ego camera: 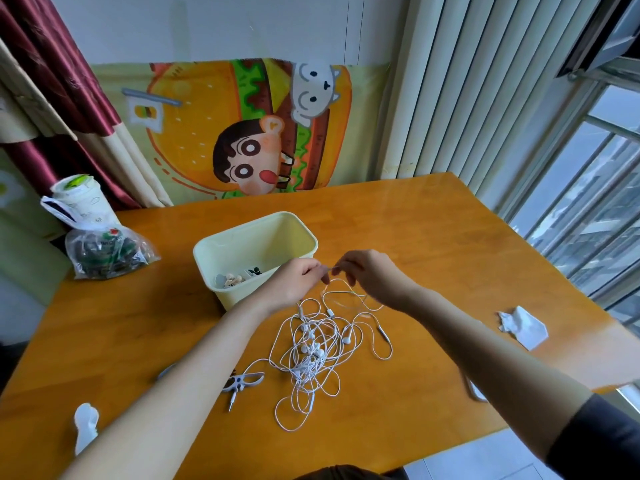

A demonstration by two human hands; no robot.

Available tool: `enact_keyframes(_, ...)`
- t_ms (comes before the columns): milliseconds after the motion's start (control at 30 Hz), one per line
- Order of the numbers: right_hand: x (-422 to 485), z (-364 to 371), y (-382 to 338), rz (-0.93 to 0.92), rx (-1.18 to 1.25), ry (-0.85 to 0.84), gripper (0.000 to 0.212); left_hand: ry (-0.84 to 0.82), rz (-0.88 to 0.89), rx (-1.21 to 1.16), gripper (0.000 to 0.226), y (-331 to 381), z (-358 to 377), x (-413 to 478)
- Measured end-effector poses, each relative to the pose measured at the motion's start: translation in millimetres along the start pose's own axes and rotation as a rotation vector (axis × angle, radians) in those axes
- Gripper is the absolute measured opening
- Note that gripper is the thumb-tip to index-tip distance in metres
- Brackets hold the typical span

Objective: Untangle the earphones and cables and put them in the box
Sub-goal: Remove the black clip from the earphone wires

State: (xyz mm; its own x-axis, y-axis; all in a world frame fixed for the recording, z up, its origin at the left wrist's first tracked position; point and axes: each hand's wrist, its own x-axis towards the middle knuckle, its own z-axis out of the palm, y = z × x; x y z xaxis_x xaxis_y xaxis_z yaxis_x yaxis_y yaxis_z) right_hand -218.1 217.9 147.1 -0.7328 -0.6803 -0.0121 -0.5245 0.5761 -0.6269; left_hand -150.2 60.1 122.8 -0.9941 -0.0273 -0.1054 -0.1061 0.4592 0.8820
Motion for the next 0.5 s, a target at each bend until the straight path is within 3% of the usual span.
enact_keyframes(300,11.8,-13.0,44.1,0.251,-0.028,0.23,0.03,-0.077,-0.091,-0.004,0.031,-24.6,1.1,-4.1)
enact_keyframes(500,13.7,-11.8,74.6,0.394,-0.036,0.265,0.032,-0.164,-0.168,0.053,0.025,-43.3,-1.7,-11.0)
